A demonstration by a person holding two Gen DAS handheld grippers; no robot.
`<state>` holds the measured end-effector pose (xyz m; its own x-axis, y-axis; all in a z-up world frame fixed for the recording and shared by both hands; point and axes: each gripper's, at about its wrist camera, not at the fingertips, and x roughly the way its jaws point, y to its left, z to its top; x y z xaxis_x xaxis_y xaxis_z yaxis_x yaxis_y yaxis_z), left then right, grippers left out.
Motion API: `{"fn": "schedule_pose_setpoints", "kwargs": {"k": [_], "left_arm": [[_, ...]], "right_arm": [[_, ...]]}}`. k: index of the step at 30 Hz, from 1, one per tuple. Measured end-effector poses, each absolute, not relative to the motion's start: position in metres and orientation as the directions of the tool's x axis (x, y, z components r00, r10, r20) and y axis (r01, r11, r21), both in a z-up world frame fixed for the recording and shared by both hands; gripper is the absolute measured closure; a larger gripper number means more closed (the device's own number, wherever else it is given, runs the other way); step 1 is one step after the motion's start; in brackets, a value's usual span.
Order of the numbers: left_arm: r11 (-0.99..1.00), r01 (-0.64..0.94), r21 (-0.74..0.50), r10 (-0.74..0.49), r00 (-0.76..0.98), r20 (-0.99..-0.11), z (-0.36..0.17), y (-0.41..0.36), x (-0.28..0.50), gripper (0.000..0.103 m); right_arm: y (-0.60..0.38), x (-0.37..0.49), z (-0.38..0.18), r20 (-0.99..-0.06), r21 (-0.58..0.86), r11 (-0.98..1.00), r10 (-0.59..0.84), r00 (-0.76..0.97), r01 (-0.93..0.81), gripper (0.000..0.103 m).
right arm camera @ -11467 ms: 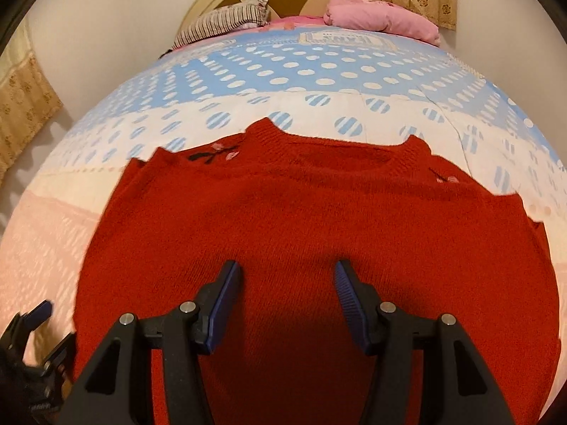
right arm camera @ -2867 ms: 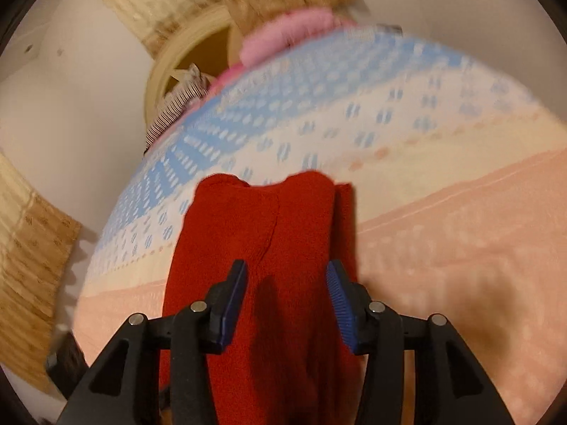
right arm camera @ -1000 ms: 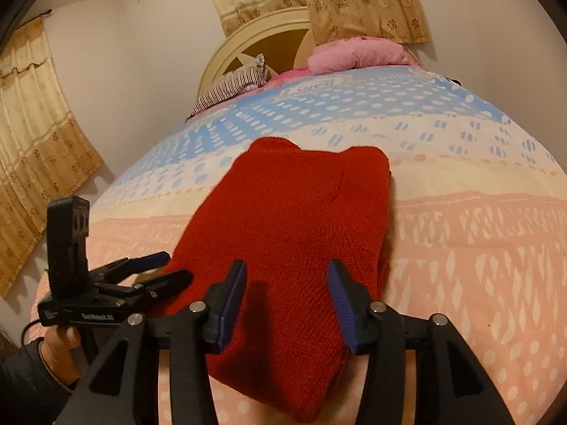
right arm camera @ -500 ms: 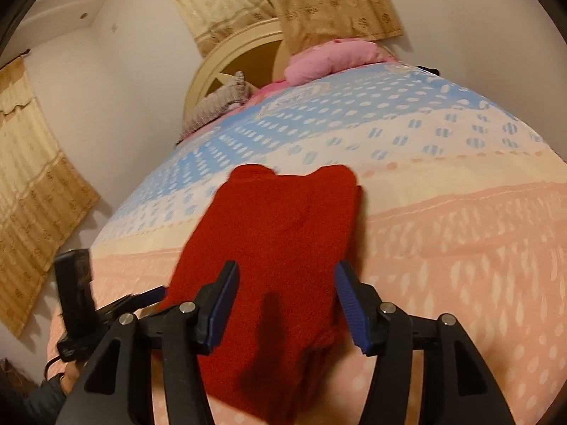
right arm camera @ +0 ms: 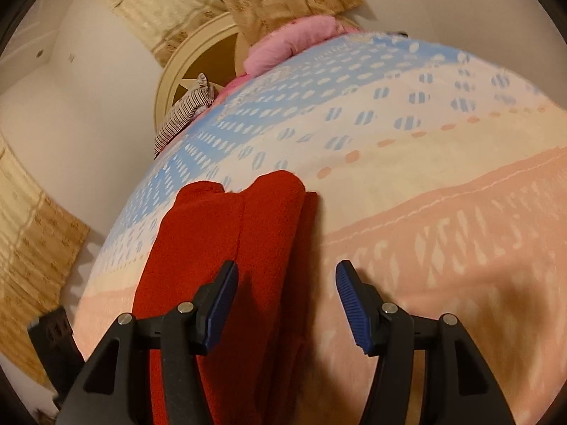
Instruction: Fold small clothes
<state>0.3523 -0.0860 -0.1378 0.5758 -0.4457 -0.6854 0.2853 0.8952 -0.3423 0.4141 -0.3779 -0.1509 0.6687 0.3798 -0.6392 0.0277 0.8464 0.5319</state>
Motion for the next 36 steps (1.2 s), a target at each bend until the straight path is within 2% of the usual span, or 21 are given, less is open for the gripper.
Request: {"fn": "schedule_pose_setpoints", "kwargs": {"k": [12, 13, 14, 15, 16, 18, 22, 24, 30, 33, 36], "left_arm": [[0.863, 0.304, -0.404, -0.505, 0.557, -0.659, -0.137, -0.083, 0.352, 0.001], [0.858, 0.312, -0.408, -0.513, 0.554, -0.656, -0.137, -0.084, 0.351, 0.003], [0.845, 0.328, -0.422, -0.534, 0.544, -0.647, -0.137, -0.084, 0.351, 0.010], [0.829, 0.343, -0.442, -0.560, 0.530, -0.637, -0.137, -0.085, 0.350, 0.017], [0.818, 0.351, -0.456, -0.575, 0.519, -0.632, -0.137, -0.085, 0.351, 0.020], [0.796, 0.369, -0.480, -0.605, 0.500, -0.620, -0.138, -0.086, 0.351, 0.034], [0.803, 0.376, -0.462, -0.596, 0.504, -0.626, -0.135, -0.090, 0.348, 0.039], [0.817, 0.371, -0.441, -0.576, 0.514, -0.635, -0.132, -0.094, 0.346, 0.045], [0.884, 0.354, -0.306, -0.463, 0.566, -0.682, -0.118, -0.108, 0.332, 0.057], [0.903, 0.362, -0.230, -0.414, 0.592, -0.692, -0.112, -0.114, 0.322, 0.059], [0.906, 0.366, -0.213, -0.403, 0.592, -0.698, -0.108, -0.110, 0.317, 0.060]], "right_arm": [[-0.364, 0.448, -0.166, -0.631, 0.575, 0.817, 0.470, 0.617, -0.035, 0.045], [-0.364, 0.448, -0.167, -0.626, 0.580, 0.814, 0.476, 0.617, -0.039, 0.046], [-0.364, 0.447, -0.168, -0.620, 0.586, 0.809, 0.487, 0.615, -0.049, 0.047], [-0.363, 0.447, -0.169, -0.616, 0.594, 0.802, 0.503, 0.607, -0.062, 0.054], [-0.361, 0.447, -0.171, -0.612, 0.602, 0.794, 0.524, 0.592, -0.081, 0.058], [-0.360, 0.446, -0.171, -0.612, 0.597, 0.797, 0.526, 0.590, -0.091, 0.061], [-0.362, 0.446, -0.174, -0.594, 0.618, 0.780, 0.541, 0.595, -0.092, 0.067], [-0.361, 0.444, -0.174, -0.593, 0.611, 0.786, 0.535, 0.602, -0.096, 0.069], [-0.352, 0.438, -0.166, -0.607, 0.558, 0.822, 0.498, 0.620, -0.114, 0.073], [-0.346, 0.432, -0.159, -0.617, 0.530, 0.839, 0.480, 0.624, -0.121, 0.075], [-0.339, 0.423, -0.151, -0.623, 0.504, 0.853, 0.467, 0.628, -0.135, 0.075]]}}
